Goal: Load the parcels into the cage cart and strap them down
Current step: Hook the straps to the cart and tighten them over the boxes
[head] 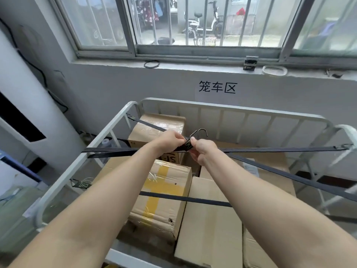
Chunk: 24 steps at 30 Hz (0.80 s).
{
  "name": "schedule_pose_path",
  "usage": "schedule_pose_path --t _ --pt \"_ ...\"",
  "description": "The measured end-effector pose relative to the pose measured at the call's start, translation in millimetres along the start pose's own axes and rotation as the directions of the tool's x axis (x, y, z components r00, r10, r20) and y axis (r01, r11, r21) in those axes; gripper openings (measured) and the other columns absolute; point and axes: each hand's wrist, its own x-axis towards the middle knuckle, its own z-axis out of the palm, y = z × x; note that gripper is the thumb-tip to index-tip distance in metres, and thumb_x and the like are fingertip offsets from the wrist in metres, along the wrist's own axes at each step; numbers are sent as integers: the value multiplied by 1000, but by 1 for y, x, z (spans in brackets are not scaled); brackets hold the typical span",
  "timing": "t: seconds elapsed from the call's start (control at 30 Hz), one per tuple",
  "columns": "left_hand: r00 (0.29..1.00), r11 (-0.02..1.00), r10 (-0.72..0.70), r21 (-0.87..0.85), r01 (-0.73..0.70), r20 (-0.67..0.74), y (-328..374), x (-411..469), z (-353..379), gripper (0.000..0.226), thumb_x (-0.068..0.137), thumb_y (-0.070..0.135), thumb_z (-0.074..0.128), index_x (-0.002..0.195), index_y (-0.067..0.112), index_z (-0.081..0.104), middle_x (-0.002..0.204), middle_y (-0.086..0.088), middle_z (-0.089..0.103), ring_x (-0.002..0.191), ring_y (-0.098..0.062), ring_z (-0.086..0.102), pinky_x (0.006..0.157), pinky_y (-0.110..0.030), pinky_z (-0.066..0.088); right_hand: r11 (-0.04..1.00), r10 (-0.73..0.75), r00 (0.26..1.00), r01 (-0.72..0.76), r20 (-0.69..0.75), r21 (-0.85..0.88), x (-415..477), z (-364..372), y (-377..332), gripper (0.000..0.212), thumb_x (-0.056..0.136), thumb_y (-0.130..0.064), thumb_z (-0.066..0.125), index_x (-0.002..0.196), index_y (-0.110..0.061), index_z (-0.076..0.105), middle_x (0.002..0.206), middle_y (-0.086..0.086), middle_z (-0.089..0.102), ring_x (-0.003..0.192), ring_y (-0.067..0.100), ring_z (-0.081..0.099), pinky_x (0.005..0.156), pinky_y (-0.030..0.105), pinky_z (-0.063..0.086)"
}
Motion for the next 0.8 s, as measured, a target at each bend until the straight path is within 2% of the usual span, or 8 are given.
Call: schedule_pose_path --t 0.13,0.3,0.37,0.47,0.53,0.63,0.7,0.8 --pt "993 997 -18 -67 26 114 43 19 27 29 92 33 60 92 7 73 77 -3 65 71 -17 56 72 -26 48 999 -32 998 29 -56 -39 1 -48 -3 5 95 -13 59 92 -10 59 75 4 61 58 12 59 41 17 39" --pt "971 993 -23 -106 50 238 82 40 87 20 87 14 68 99 -1 71 72 -5 64 63 -14 56 55 -14 49 982 -108 984 83 -144 -172 3 -108 8 19 94 -21 60 83 -6 65 69 6 61 55 12 51 42 18 37" --pt "973 1000 -12 -11 15 232 92 46 111 24 89 15 66 106 -1 71 85 -9 67 72 -15 57 62 -12 51 983 -100 974 65 -204 -171 5 -126 16 21 94 -21 58 96 -3 70 66 3 61 56 10 51 49 20 37" --pt "978 989 8 142 -38 207 102 50 139 26 88 21 67 106 2 72 98 -11 69 88 -21 62 89 -28 52 988 -54 971 19 -232 -151 3 -150 22 20 94 -21 57 96 -6 70 72 4 68 62 11 58 55 21 42" --pt "989 986 29 160 -52 143 112 51 149 25 86 24 69 102 6 75 100 -11 71 93 -23 66 90 -31 52 964 -19 983 -31 -182 -265 -5 -172 16 21 94 -23 58 95 -6 69 77 5 72 63 11 60 55 21 44" --pt "990 994 58 90 -69 127 134 48 169 20 85 23 71 97 7 76 91 -10 72 79 -18 63 78 -27 54 927 -87 978 10 -188 -375 -14 -219 -4 31 90 -24 64 110 0 65 103 16 71 62 12 56 60 23 46" --pt "982 994 66 71 -79 176 153 42 189 17 84 21 72 92 7 76 81 -10 72 67 -18 62 73 -28 56 915 -189 957 90 -221 -393 -19 -253 -15 36 87 -23 69 118 -6 62 113 15 66 79 16 58 75 28 51" --pt "968 994 63 71 -82 244 181 34 229 14 86 20 70 85 7 76 76 -9 72 59 -16 61 70 -29 56 871 -291 930 159 -225 -466 -33 -303 -27 20 87 -14 68 107 -11 68 110 8 67 101 20 60 88 31 51"
